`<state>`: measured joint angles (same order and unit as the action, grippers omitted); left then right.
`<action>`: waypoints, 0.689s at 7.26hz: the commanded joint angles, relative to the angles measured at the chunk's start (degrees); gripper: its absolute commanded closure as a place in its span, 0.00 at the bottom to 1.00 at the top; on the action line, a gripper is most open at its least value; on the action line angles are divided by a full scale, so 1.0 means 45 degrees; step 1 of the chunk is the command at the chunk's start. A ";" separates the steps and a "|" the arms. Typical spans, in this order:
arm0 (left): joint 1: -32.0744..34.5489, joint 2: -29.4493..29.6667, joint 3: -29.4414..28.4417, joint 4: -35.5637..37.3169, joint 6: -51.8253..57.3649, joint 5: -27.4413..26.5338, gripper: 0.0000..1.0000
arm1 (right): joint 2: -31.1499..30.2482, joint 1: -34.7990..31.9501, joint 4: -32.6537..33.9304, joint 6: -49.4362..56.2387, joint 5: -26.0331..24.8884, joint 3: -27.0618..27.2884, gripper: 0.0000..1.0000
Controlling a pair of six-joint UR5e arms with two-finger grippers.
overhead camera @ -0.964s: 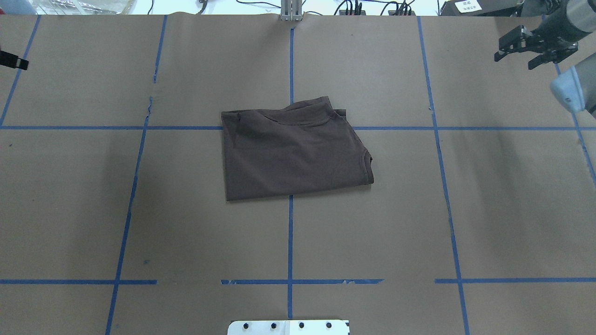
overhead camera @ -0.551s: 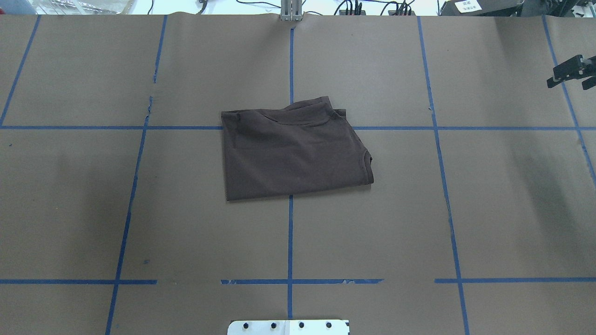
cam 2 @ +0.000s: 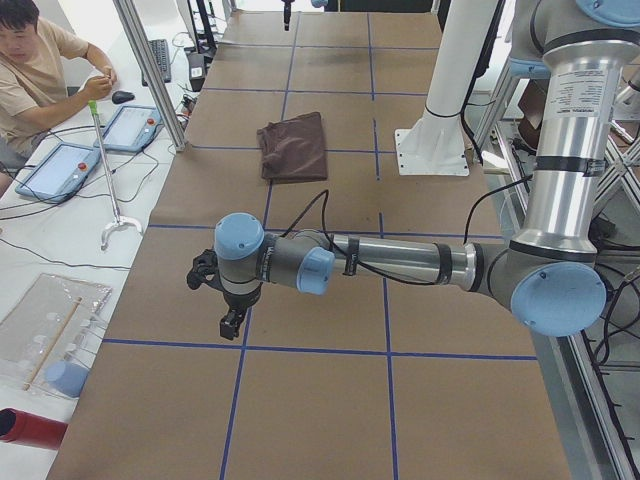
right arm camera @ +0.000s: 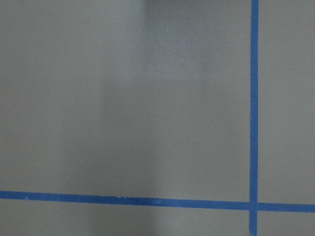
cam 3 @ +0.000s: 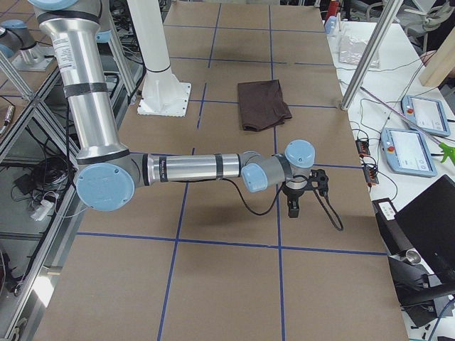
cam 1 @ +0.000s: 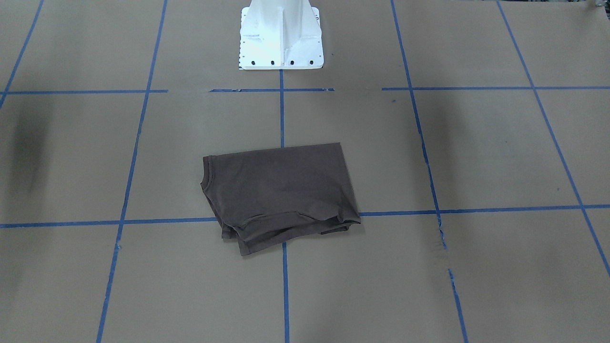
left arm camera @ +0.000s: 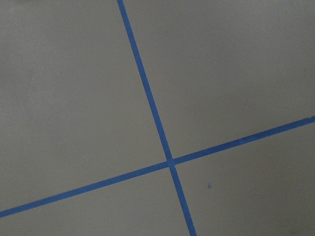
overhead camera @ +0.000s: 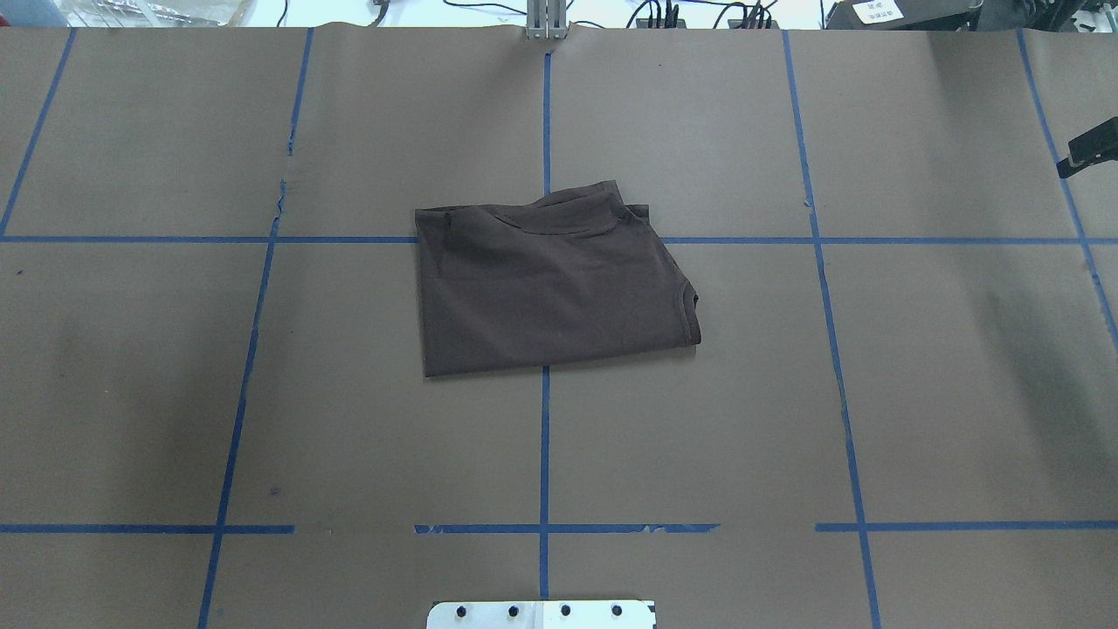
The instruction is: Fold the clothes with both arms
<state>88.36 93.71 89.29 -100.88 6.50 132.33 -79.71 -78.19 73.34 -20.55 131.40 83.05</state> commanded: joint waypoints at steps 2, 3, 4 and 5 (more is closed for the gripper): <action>0.0012 -0.0123 0.0003 -0.0161 -0.0819 -0.0110 0.00 | -0.0761 -0.0006 0.0380 0.0015 0.0269 0.0974 0.00; 0.0012 -0.0161 -0.0095 -0.0123 -0.0820 -0.0109 0.00 | -0.0783 0.0032 0.0400 -0.0004 0.0330 0.0919 0.00; 0.0012 -0.0181 -0.0038 0.0265 -0.0800 -0.0090 0.00 | -0.0841 0.0013 0.0439 -0.0004 0.0408 0.0958 0.00; 0.0012 -0.0181 -0.0057 0.0655 -0.0762 -0.0090 0.00 | -0.0842 0.0013 0.0517 -0.0024 0.0796 0.0881 0.00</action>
<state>88.42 92.95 89.10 -99.89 2.97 131.88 -83.33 -78.11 75.30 -20.57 133.42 87.17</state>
